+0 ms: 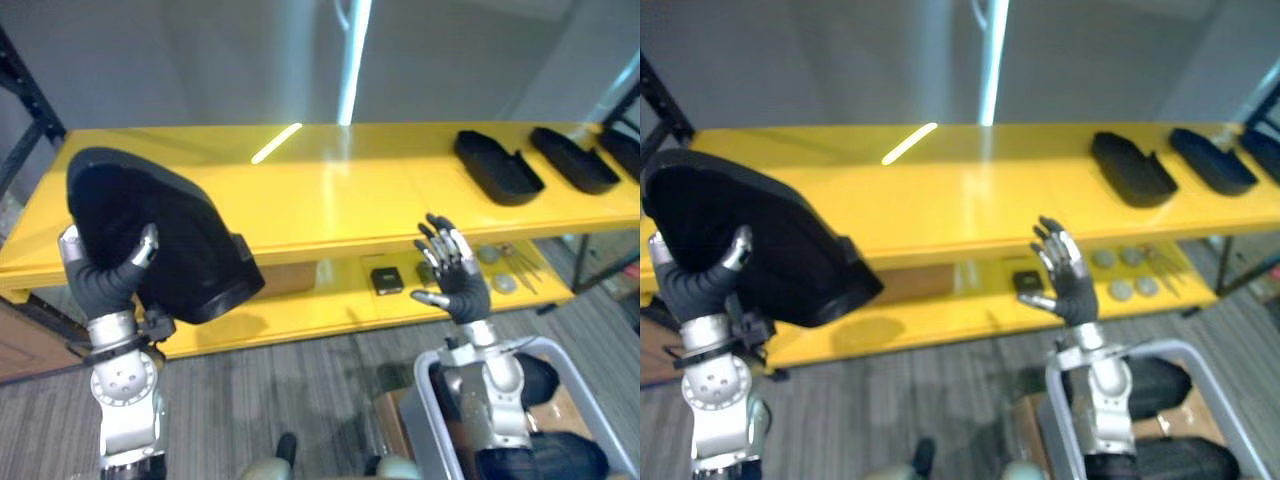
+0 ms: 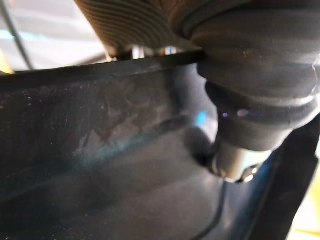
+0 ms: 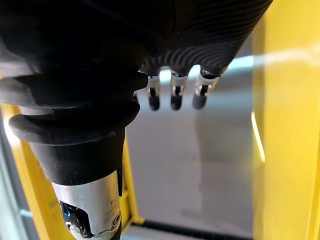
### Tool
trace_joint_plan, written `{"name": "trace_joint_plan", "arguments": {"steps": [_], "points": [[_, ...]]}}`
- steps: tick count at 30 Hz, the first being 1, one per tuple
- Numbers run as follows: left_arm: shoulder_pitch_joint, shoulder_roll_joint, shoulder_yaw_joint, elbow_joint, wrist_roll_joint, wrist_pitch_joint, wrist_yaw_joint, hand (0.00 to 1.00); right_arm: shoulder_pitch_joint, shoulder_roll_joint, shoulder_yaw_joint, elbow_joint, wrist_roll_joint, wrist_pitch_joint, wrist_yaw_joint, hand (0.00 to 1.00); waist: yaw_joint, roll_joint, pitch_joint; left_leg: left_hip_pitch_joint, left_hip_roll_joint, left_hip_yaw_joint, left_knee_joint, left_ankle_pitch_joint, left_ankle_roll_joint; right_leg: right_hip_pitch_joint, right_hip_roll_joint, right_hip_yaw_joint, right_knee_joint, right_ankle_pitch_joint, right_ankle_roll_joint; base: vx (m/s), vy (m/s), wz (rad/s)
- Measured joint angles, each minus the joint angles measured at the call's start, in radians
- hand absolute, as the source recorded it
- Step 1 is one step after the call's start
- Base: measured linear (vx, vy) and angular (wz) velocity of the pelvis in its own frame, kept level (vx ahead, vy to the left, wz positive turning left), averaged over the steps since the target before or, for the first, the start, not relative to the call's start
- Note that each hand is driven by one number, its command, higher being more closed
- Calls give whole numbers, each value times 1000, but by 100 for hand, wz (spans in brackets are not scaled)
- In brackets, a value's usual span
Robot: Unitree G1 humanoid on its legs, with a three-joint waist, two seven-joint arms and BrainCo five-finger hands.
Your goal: Walk over and take plastic housings, then place them on the shelf
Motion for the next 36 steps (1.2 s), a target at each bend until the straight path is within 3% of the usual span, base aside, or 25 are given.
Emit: {"name": "trace_joint_plan", "arguments": {"steps": [3, 6, 9, 16, 20, 24, 30, 36], "points": [[34, -47, -17, -18, 3, 1, -28, 100, -7, -2, -7, 3, 37, 21, -2, 0, -1, 25, -8, -14, 9, 31, 64, -3, -6, 65, 19, -40, -38, 2, 0, 257, -139, 52], [35, -49, -39, -59, 5, -3, -39, 100, -9, 0, -24, 3, 37, 22, -3, 0, -5, 34, -14, 3, 27, 91, 63, -2, -6, 100, 41, -60, -35, 2, -1, 147, -61, 59], [35, -51, -64, -71, 3, -12, -56, 100, -5, 6, -30, 3, 33, 24, -7, 0, -7, 37, -16, 20, 30, 109, 59, -2, -5, 135, 49, -61, -33, -14, -25, 95, -59, 37], [36, -62, -88, -72, 0, -24, -83, 100, 39, 66, -32, -4, 13, -12, -123, 0, -24, 45, -34, 64, 33, 153, 15, -2, -6, 147, 49, -50, -32, -21, -36, 11, -38, -8], [42, -73, -86, -75, -88, -34, -116, 100, 103, 131, -21, -58, -27, -26, -179, 0, -30, 39, -39, 86, 34, 210, -13, -11, -1, 134, 47, -19, -31, -23, -38, -52, 20, -30], [86, -108, -86, -79, -164, -37, -128, 100, 138, 150, -4, -107, -65, -22, -179, 0, -39, 28, -45, 84, 33, 248, -22, -22, -4, 111, 44, 6, -34, -24, -41, -86, 26, -27], [146, -125, -90, -95, -163, -46, -124, 100, 223, 160, -30, -124, -40, 4, -160, 0, -49, -3, -66, 41, 31, 249, 2, -19, -8, 97, 46, 6, -67, -40, -45, -85, -29, -1], [154, -159, -101, -111, -165, -80, -136, 100, 230, 121, -97, -124, 17, -5, -129, 0, -78, 60, -72, 35, 49, 273, 3, -19, -15, 74, 49, 2, -13, -63, -44, -63, -42, -1]]}}
